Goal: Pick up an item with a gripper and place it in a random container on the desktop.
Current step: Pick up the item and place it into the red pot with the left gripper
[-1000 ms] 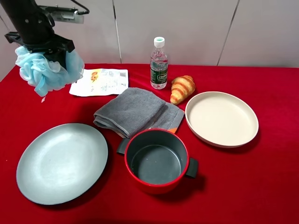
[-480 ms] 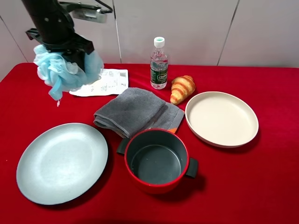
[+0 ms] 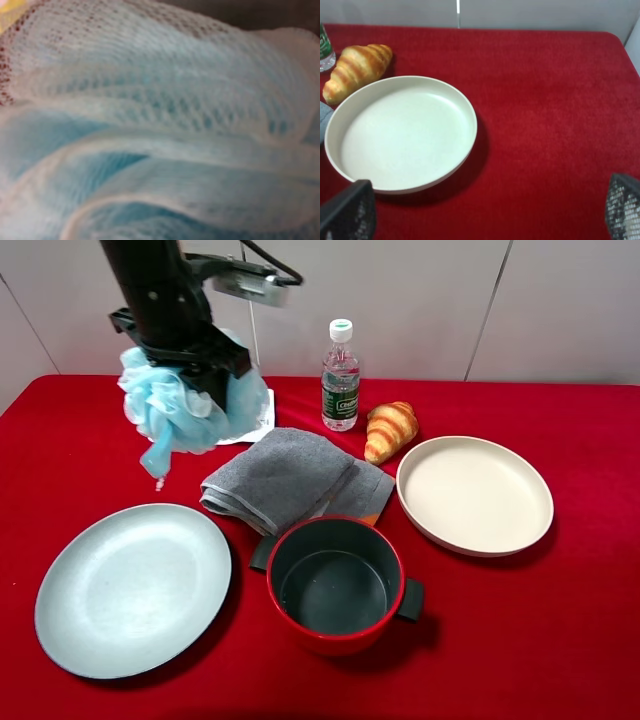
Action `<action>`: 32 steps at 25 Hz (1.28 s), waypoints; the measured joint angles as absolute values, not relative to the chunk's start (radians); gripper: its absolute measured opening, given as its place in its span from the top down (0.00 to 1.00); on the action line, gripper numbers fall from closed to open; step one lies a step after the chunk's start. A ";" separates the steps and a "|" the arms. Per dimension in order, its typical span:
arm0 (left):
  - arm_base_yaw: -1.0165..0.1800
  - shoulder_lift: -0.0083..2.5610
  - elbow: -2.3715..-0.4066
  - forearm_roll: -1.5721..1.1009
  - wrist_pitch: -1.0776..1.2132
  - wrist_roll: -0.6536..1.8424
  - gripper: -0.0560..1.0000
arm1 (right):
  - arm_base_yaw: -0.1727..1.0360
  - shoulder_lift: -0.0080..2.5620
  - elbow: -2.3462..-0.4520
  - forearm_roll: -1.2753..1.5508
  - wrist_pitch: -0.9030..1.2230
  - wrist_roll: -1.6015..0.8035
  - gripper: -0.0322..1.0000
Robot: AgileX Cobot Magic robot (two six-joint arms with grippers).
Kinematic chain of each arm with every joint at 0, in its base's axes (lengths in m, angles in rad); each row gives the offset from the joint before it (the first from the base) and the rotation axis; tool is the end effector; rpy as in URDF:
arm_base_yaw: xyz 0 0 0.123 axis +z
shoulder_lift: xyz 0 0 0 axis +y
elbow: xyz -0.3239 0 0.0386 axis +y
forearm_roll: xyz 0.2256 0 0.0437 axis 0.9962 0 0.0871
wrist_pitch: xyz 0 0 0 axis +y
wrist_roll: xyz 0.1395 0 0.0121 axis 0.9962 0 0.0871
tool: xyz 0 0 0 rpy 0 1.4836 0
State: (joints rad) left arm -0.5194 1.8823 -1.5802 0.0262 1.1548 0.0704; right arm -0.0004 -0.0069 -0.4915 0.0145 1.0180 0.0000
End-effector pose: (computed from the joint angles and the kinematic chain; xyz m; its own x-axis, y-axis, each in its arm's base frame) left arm 0.3422 -0.1918 0.2569 -0.8080 0.5552 -0.1973 0.5593 0.8280 0.0396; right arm -0.0198 0.0017 0.2468 -0.4191 0.0078 -0.9079 -0.0076 0.9999 0.0121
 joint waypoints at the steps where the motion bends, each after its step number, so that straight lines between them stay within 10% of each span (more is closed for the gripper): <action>1: -0.542 1.882 -1.580 0.026 1.155 0.070 0.50 | 0.000 -0.007 -0.492 0.015 1.018 0.000 0.30; 32: -0.934 1.882 -1.580 0.000 1.061 0.014 0.50 | 0.000 -0.007 -0.492 0.015 1.018 0.000 0.30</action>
